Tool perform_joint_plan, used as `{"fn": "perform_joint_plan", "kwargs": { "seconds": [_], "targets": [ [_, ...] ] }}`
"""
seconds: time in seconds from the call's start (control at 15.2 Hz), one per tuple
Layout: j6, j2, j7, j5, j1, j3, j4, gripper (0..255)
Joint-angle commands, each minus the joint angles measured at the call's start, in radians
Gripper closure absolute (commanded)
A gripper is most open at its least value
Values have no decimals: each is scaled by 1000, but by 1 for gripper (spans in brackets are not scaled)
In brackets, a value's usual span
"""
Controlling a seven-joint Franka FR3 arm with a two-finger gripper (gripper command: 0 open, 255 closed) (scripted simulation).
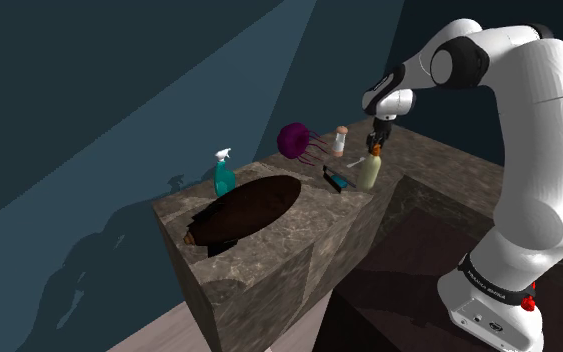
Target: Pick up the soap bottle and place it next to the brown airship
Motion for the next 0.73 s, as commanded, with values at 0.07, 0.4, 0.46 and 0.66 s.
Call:
{"fn": "perform_joint_plan", "kwargs": {
  "seconds": [0.07,0.4,0.46,0.66],
  "targets": [
    [-23,-28,3,-10,6,-9,-4,255],
    [-69,-72,12,-28,16,-24,-2,255],
    [-78,-80,14,-31,18,-27,0,255],
    [-106,-105,19,-42,24,-35,5,255]
  ]
}}
